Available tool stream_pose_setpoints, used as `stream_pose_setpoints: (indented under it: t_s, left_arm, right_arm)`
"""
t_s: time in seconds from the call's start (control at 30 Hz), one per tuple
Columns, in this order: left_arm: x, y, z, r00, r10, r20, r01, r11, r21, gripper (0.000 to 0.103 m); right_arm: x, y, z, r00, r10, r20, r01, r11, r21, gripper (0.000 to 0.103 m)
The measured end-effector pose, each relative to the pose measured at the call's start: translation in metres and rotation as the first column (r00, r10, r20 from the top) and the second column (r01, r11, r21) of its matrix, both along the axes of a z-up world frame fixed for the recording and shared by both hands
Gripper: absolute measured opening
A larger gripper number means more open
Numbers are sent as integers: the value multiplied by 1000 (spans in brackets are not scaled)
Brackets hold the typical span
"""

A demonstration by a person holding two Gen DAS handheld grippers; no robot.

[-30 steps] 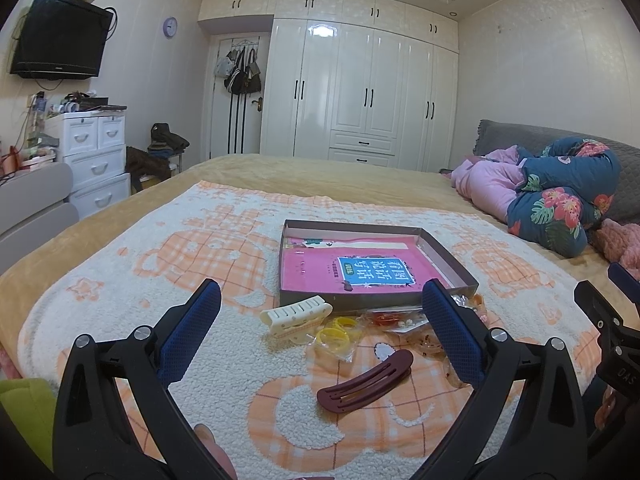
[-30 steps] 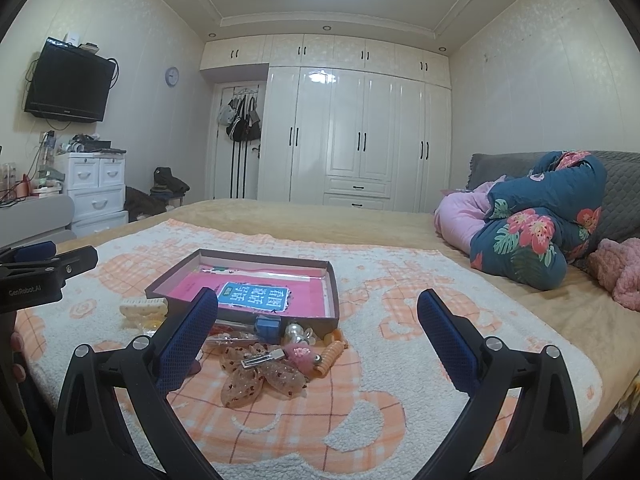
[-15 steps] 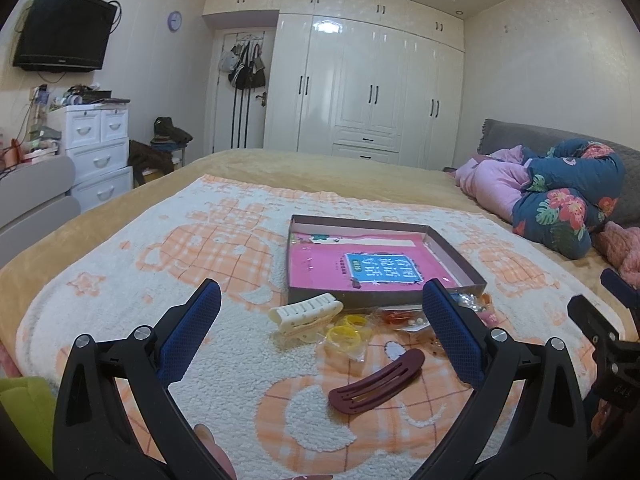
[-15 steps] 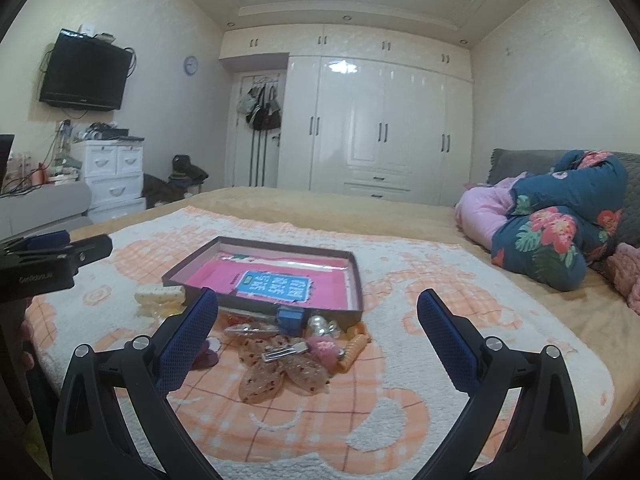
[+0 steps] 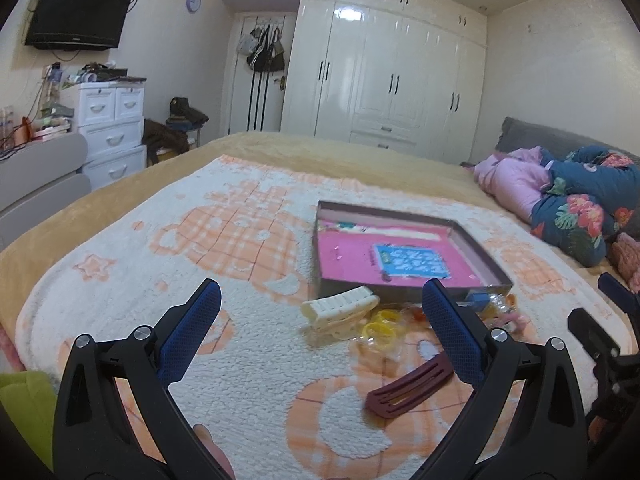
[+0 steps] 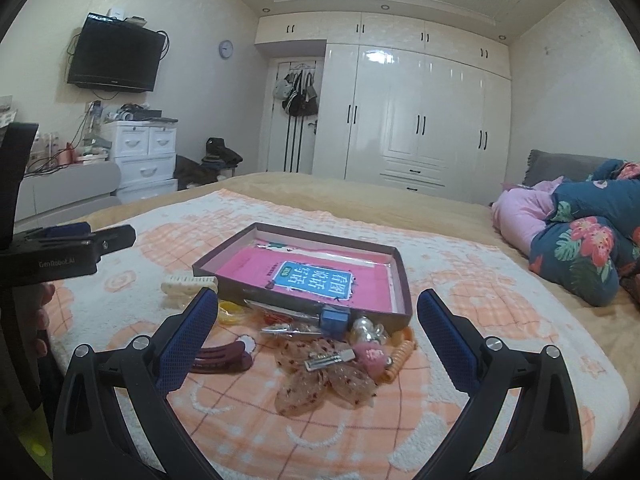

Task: Organize jewelry
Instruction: 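Grasp the white comb hair clip with left gripper while right grasps the sheer pink bow clip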

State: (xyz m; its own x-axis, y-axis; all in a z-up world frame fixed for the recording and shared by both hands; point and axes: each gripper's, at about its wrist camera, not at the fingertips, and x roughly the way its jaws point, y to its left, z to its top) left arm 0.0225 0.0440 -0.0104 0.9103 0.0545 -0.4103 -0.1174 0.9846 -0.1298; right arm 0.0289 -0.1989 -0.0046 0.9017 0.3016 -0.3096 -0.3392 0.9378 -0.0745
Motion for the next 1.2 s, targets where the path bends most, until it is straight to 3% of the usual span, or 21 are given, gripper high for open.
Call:
stream_pose_setpoints:
  t_s: [0.23, 0.57, 0.73, 1.0, 1.17, 1.2]
  left_arm:
    - [25, 13, -16, 996, -24, -89, 22, 1000, -15, 92]
    - [61, 15, -30, 979, -90, -181, 91, 996, -1, 92]
    - [83, 14, -44, 955, -133, -266, 136, 991, -6, 92]
    - [116, 15, -56, 918, -220, -330, 228, 974, -14, 92]
    - [128, 14, -62, 882, -324, -341, 320, 945, -69, 91]
    - [129, 14, -63, 876, -342, -339, 335, 939, -83, 86]
  right_arm:
    - [40, -7, -16, 988, -20, -150, 25, 999, 30, 97]
    - [49, -1, -49, 969, 4, -249, -4, 1000, -1, 97]
    - [53, 3, -58, 957, 20, -288, -25, 1000, -12, 97]
    - [62, 5, -66, 939, 32, -341, -38, 999, -8, 96]
    - [69, 8, -74, 926, 34, -376, -45, 999, -20, 83]
    - [71, 8, -75, 925, 34, -378, -46, 999, -23, 82]
